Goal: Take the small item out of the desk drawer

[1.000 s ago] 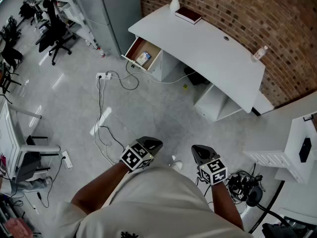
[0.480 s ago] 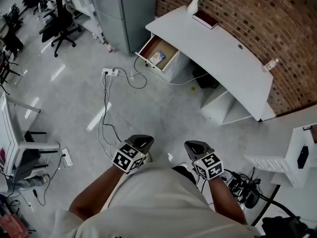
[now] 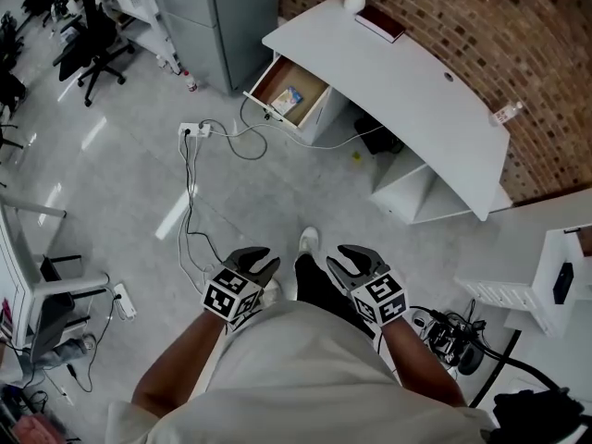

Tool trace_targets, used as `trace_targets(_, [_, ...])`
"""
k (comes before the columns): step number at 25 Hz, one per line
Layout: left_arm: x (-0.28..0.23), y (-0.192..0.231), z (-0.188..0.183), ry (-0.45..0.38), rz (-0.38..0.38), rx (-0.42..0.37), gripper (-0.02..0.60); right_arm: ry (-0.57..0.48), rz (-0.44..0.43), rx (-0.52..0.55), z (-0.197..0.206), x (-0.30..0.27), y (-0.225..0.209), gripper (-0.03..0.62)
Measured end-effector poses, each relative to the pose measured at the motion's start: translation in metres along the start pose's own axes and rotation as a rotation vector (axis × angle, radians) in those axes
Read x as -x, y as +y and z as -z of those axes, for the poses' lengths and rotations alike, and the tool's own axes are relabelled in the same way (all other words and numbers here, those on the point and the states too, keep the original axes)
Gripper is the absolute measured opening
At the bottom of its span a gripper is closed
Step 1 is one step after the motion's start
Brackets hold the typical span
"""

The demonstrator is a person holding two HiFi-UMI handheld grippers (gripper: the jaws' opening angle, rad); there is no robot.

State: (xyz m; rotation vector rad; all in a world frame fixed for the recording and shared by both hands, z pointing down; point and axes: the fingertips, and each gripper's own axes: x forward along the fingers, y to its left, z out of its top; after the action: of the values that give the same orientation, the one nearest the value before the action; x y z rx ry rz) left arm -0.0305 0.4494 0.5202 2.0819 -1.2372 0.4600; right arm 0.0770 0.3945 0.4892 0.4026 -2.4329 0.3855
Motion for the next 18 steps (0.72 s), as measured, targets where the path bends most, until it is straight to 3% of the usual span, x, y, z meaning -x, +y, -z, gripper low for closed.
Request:
trace_targets(4, [-0.031, 0.034, -0.037, 0.014, -0.027, 0.017, 0.145, 0.012, -0.008, -0.024, -0.017, -0.031, -0.056, 0.150])
trace_targets(10, [-0.078, 0.103, -0.111, 0.055, -0.107, 0.032, 0.187, 0.001, -0.042, 0.011, -0.082, -0.076, -0.151, 0.170])
trace_targets(18, [-0.180, 0.176, -0.200, 0.083, -0.154, 0.022, 0.233, -0.025, -0.083, 0.017, -0.128, -0.123, -0.271, 0.207])
